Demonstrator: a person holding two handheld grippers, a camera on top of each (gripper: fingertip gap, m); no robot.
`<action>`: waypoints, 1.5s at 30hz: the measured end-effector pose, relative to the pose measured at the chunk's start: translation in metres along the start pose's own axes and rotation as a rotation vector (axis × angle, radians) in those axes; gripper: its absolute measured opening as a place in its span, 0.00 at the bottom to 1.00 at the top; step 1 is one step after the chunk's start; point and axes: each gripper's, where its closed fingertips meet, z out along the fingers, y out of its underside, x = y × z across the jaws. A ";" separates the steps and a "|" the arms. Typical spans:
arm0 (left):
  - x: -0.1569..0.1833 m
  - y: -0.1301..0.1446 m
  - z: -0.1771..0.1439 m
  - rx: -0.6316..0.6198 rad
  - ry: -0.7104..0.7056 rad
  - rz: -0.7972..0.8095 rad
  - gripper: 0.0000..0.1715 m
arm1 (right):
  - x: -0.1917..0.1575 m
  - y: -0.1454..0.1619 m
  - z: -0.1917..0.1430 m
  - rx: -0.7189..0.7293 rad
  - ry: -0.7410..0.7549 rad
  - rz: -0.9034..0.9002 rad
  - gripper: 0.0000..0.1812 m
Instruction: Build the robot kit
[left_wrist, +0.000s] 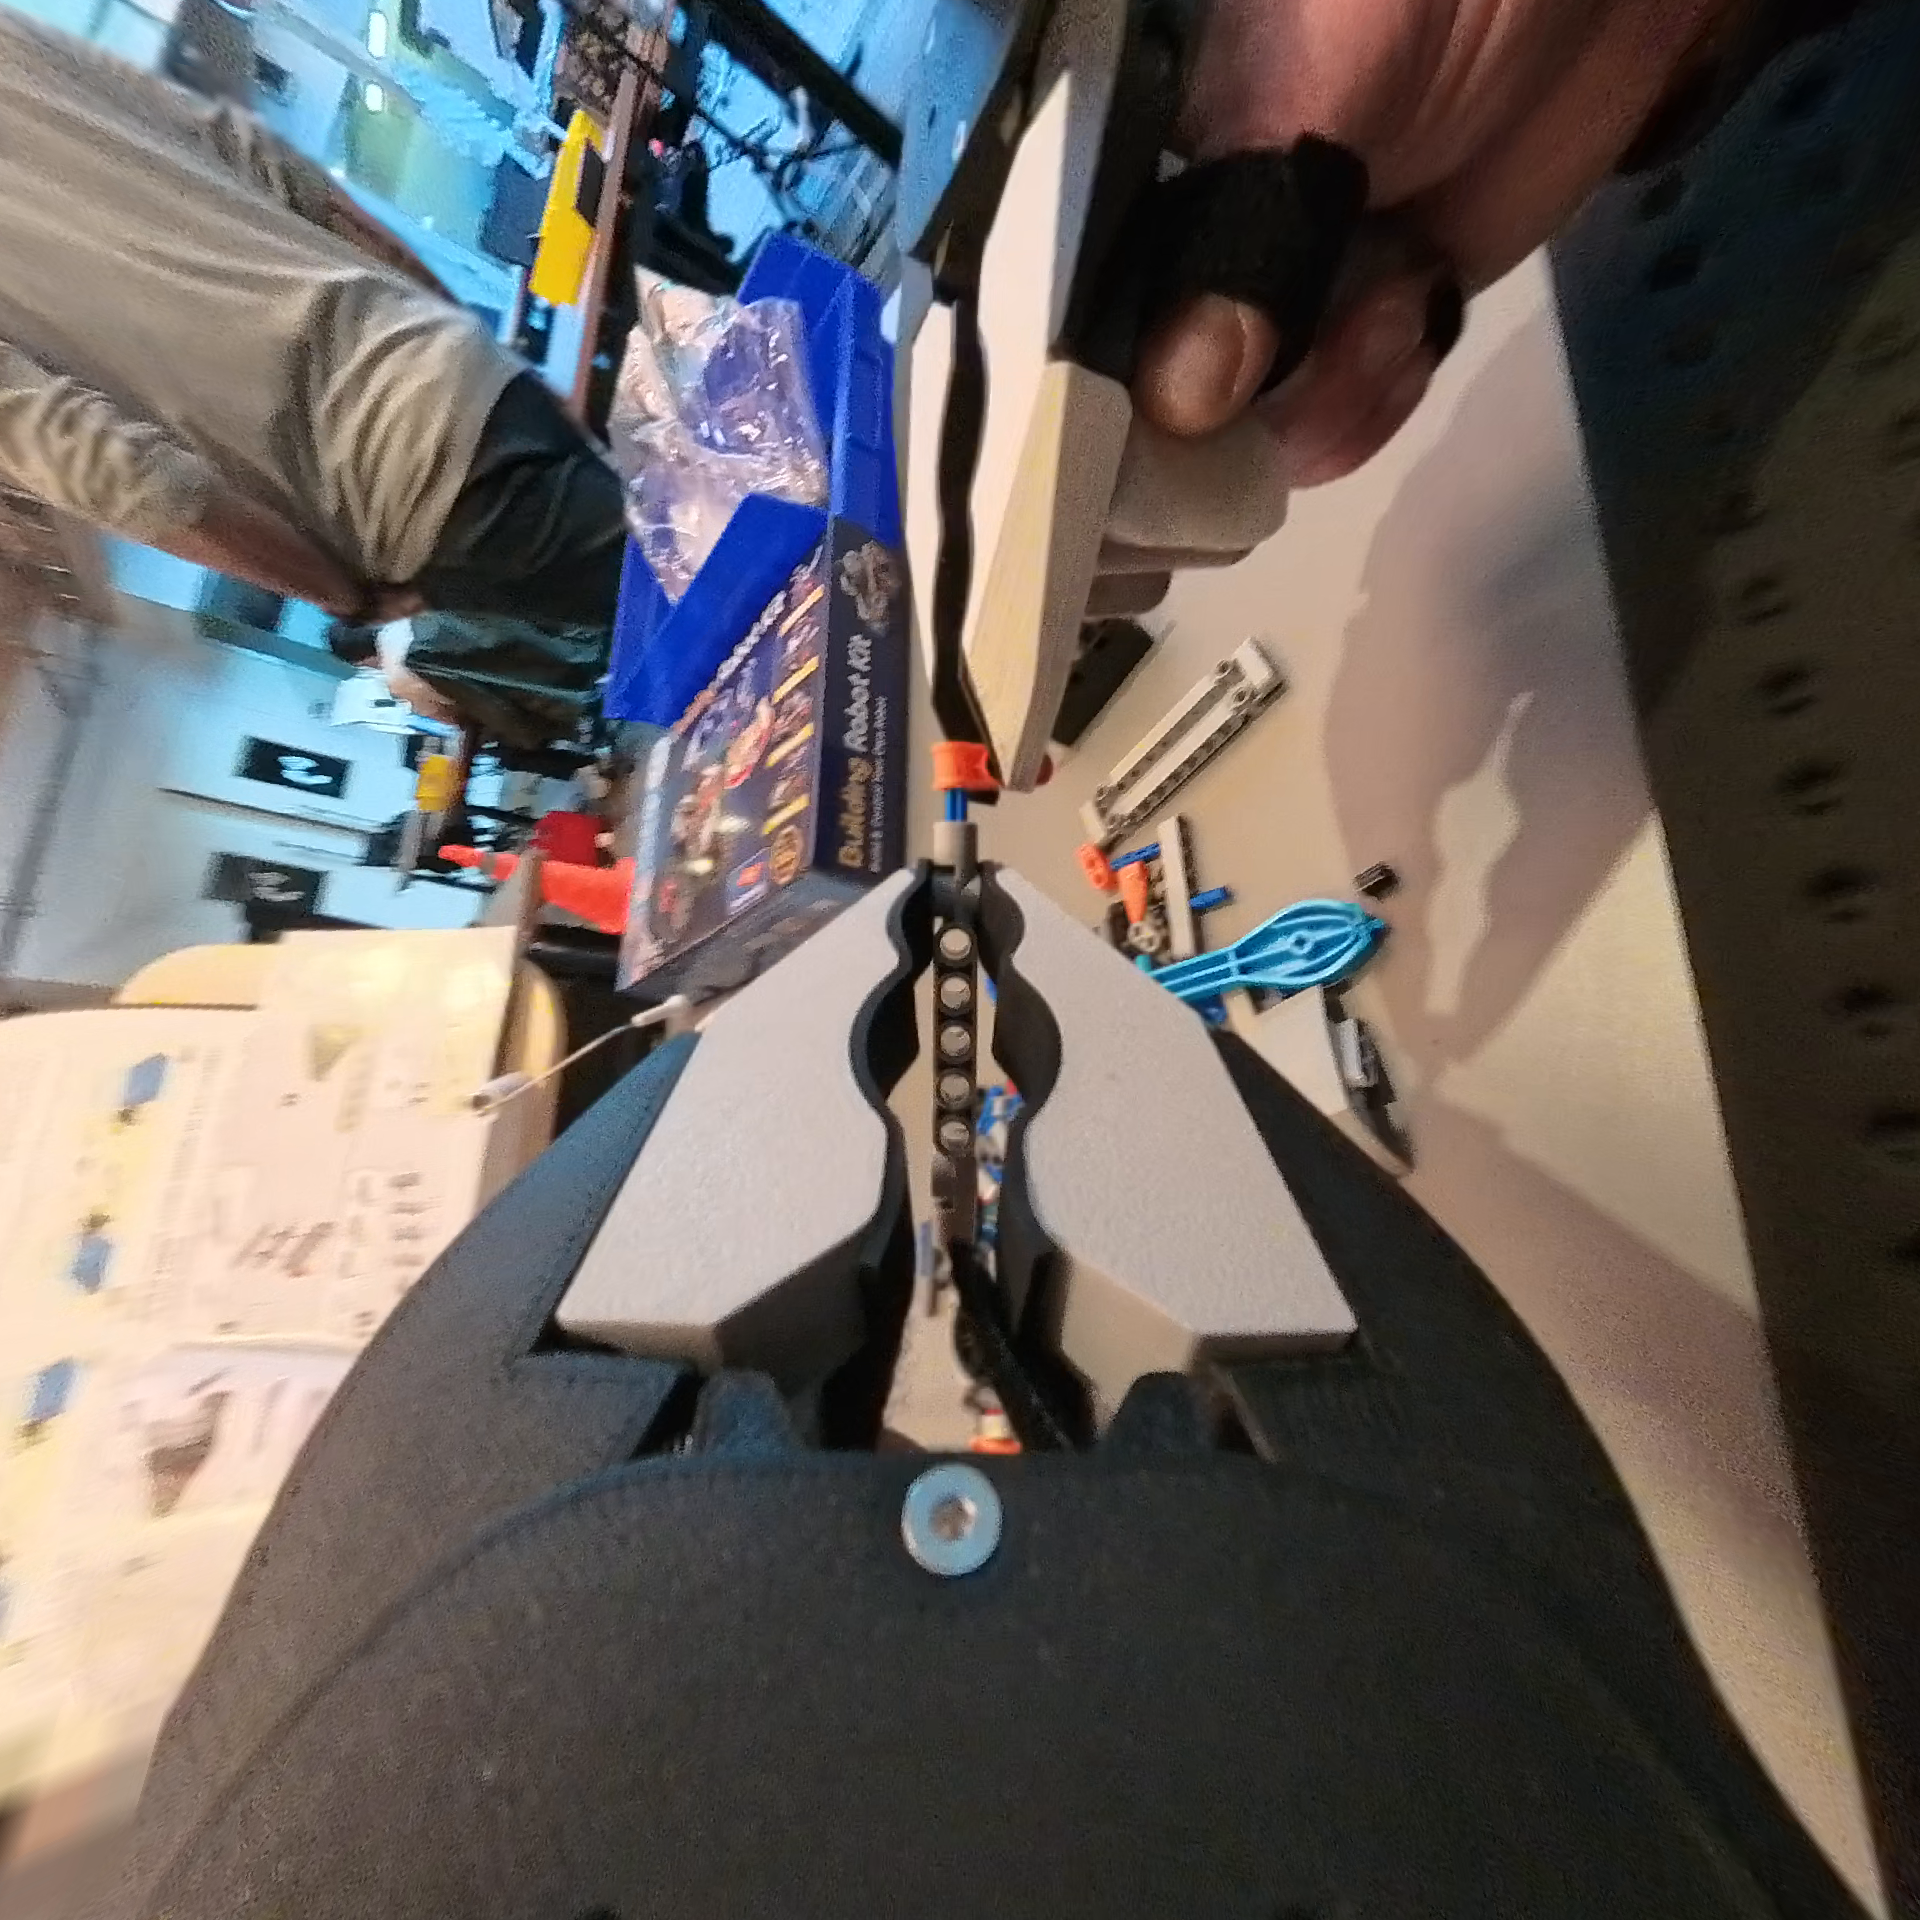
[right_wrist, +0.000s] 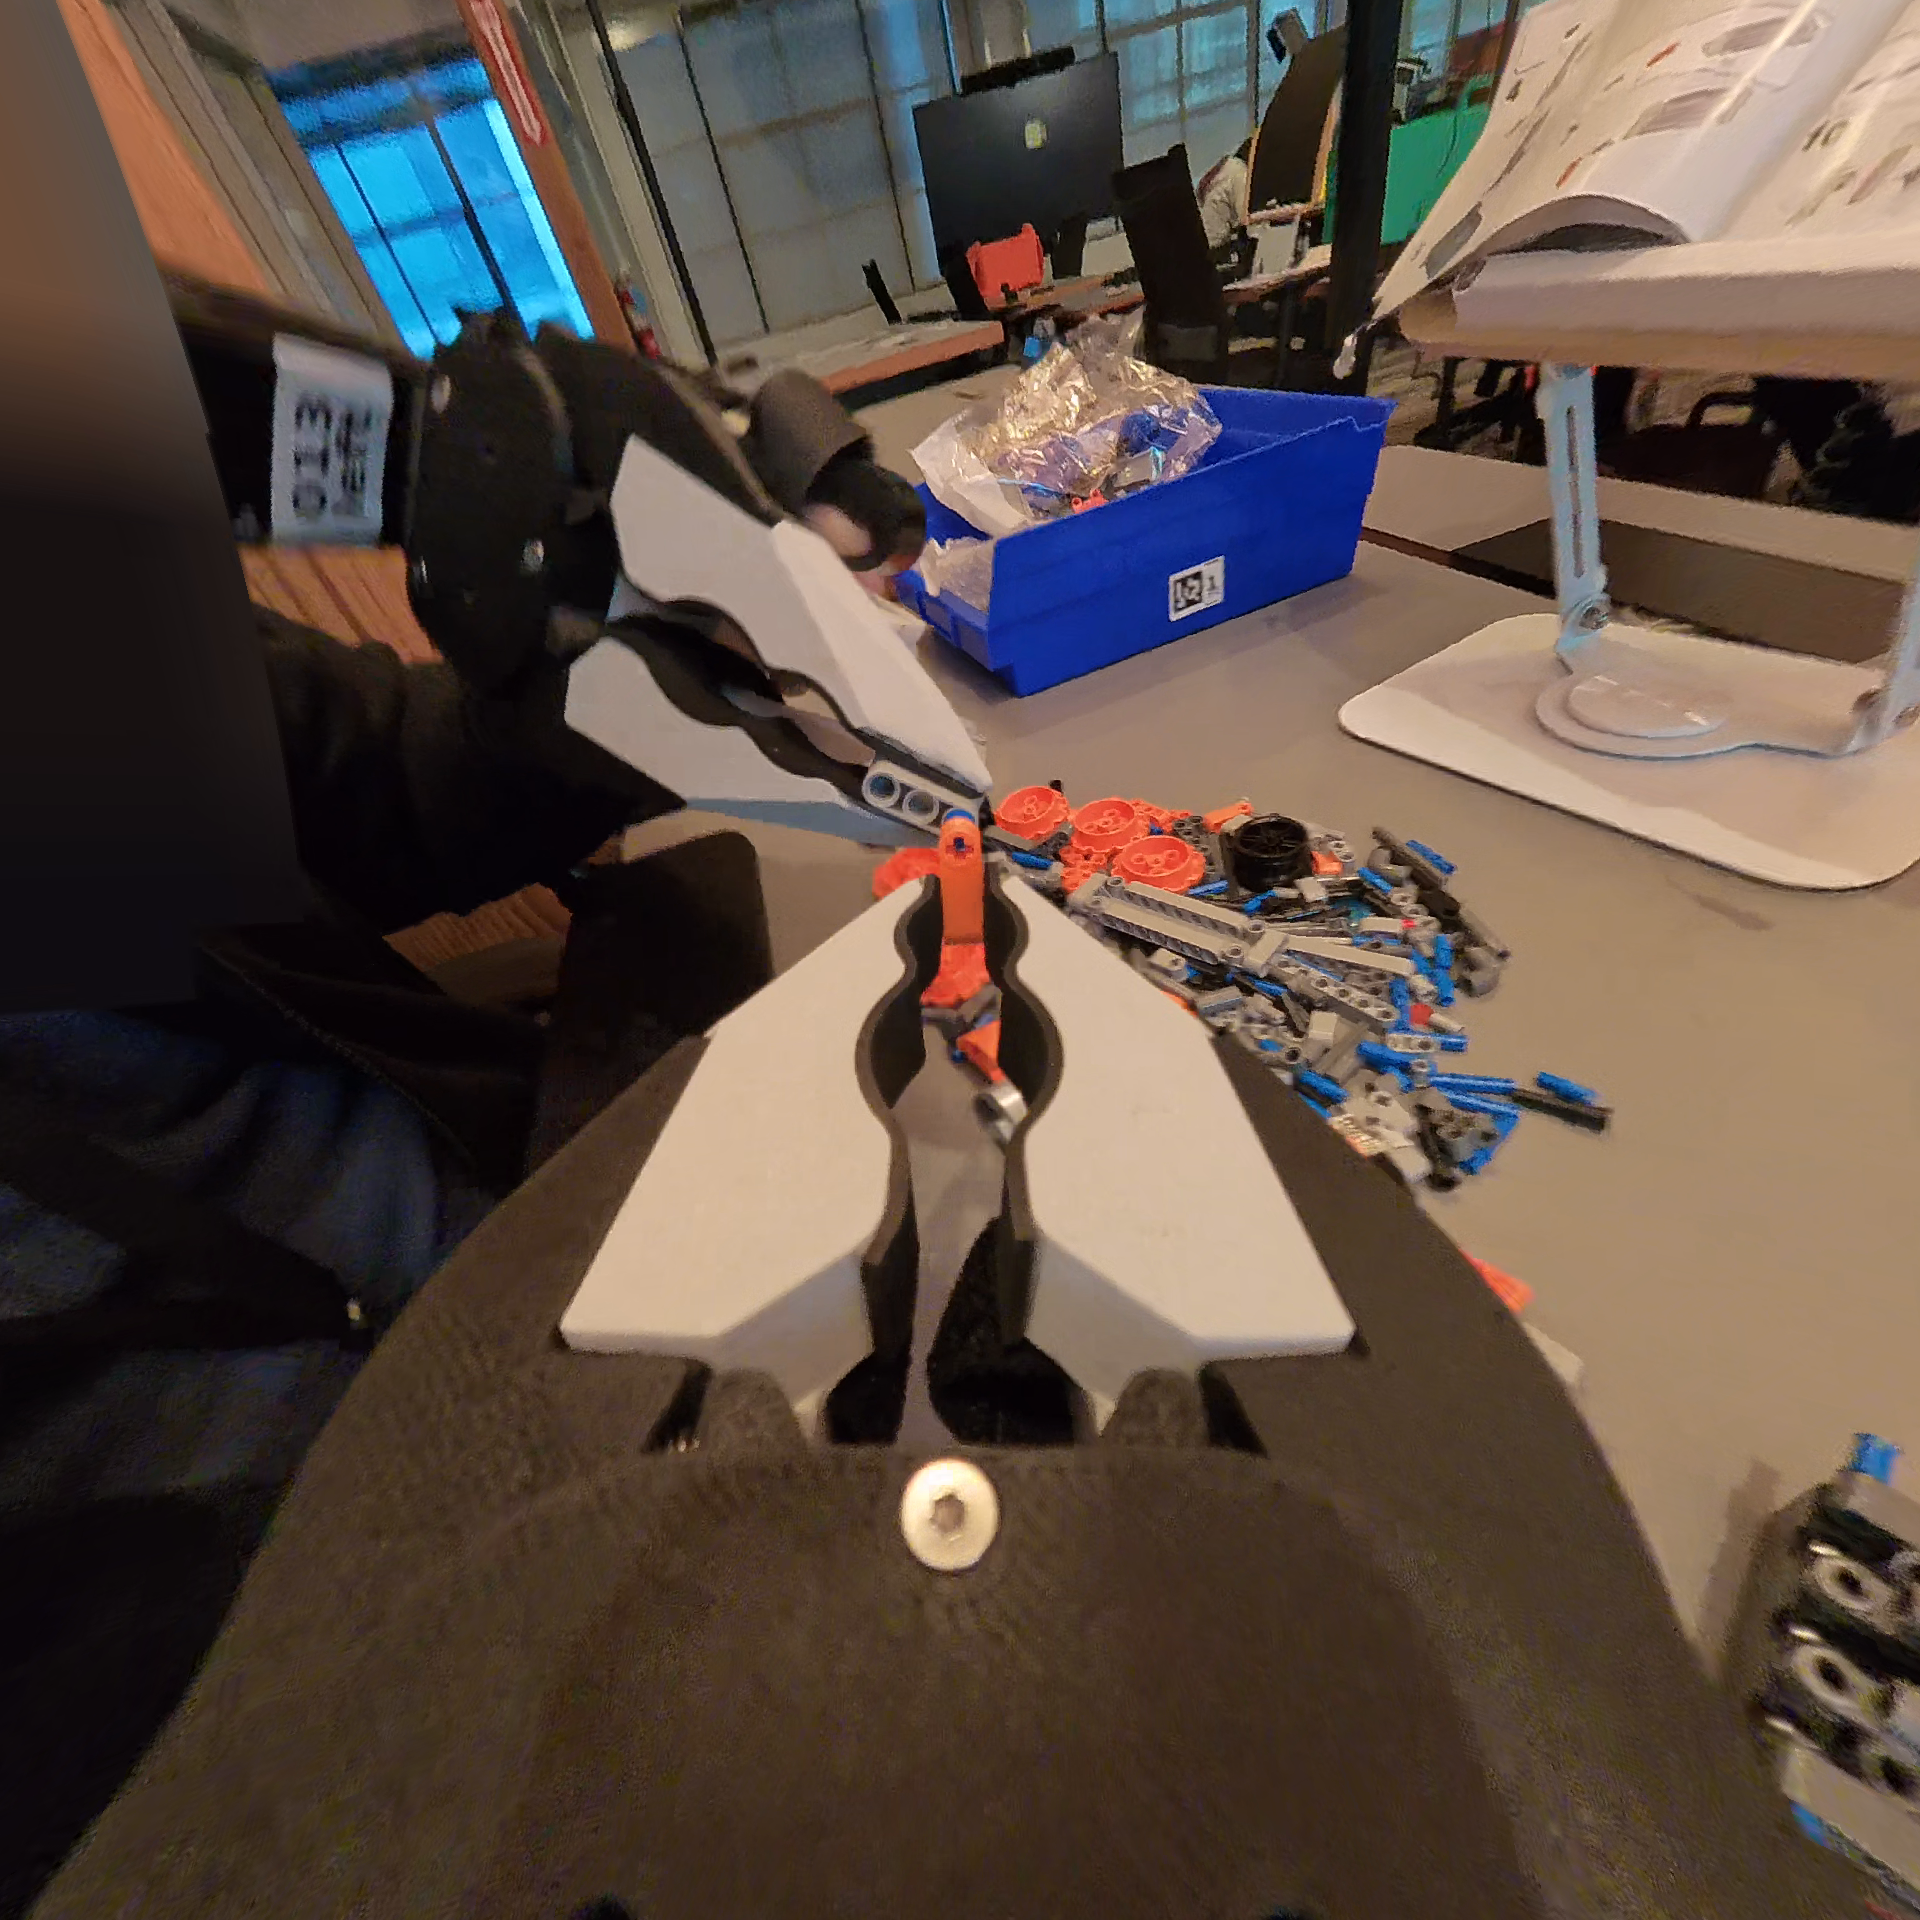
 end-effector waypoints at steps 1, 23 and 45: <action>0.000 0.000 0.000 0.026 0.028 -0.038 0.03 | 0.000 0.000 0.001 -0.021 0.018 -0.043 0.03; 0.008 0.017 0.012 -0.044 0.131 -0.081 0.03 | 0.020 0.019 0.011 -0.414 0.156 -0.347 0.03; 0.005 0.014 0.011 0.018 0.099 -0.140 0.03 | 0.014 0.004 0.007 -0.192 0.083 -0.245 0.03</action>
